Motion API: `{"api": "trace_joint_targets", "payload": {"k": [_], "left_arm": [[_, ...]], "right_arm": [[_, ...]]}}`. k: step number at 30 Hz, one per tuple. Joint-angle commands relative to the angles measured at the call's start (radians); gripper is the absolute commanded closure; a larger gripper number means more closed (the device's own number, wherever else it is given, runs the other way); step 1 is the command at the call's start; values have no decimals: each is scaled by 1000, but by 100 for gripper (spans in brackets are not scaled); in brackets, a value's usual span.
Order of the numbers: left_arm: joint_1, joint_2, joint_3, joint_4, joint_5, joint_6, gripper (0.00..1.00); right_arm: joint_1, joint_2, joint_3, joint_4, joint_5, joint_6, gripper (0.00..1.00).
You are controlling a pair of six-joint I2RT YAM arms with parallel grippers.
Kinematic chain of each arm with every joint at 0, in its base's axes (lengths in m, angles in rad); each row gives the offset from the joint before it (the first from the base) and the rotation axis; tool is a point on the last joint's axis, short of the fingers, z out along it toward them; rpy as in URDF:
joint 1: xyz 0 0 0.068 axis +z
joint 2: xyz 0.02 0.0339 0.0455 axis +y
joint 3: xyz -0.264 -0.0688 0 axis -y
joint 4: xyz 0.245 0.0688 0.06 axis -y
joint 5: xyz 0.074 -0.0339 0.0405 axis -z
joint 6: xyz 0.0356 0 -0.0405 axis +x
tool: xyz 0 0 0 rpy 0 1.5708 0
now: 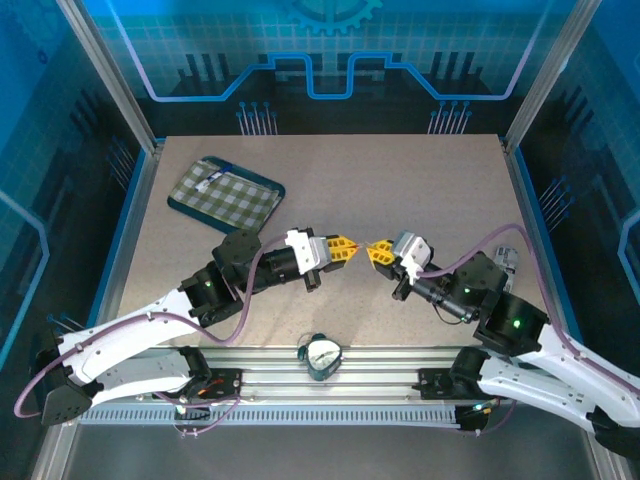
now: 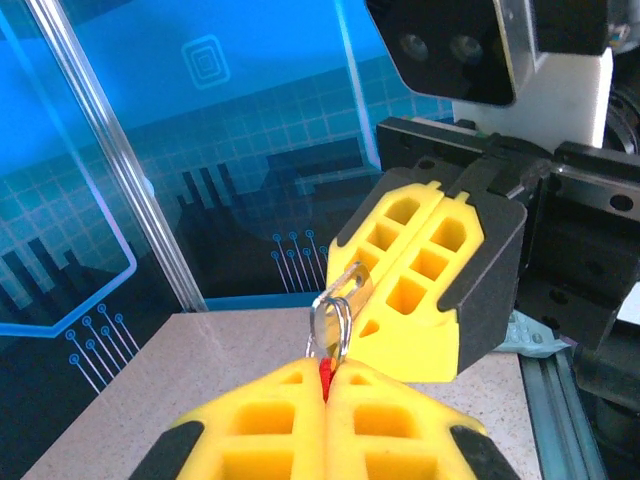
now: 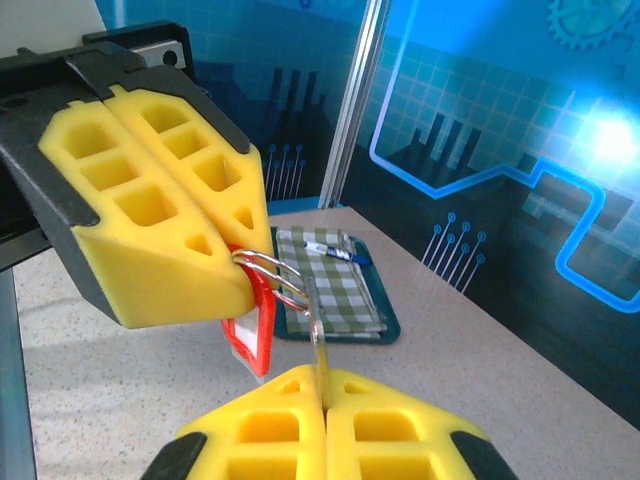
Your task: Remove the keys from the keyring
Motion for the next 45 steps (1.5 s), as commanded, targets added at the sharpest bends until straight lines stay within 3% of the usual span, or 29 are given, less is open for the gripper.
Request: {"api": "trace_joint_targets", "payload": {"k": [1, 7, 19, 29, 36, 45], "left_arm": [[-1, -46, 9, 98, 36, -32, 100], [0, -45, 19, 97, 12, -56, 100], [6, -25, 67, 37, 16, -56, 100], [6, -30, 65, 10, 24, -64, 100], [6, -13, 99, -63, -44, -54, 100], [-3, 19, 146, -151, -189, -57, 100]], "right_arm": [[-28, -10, -42, 57, 72, -26, 100], [-12, -6, -65, 62, 56, -120, 100], [147, 34, -39, -20, 176, -330, 100], [175, 44, 1, 29, 235, -342, 100], [280, 76, 12, 106, 391, -429, 100], [299, 132, 46, 141, 507, -448, 100]]}}
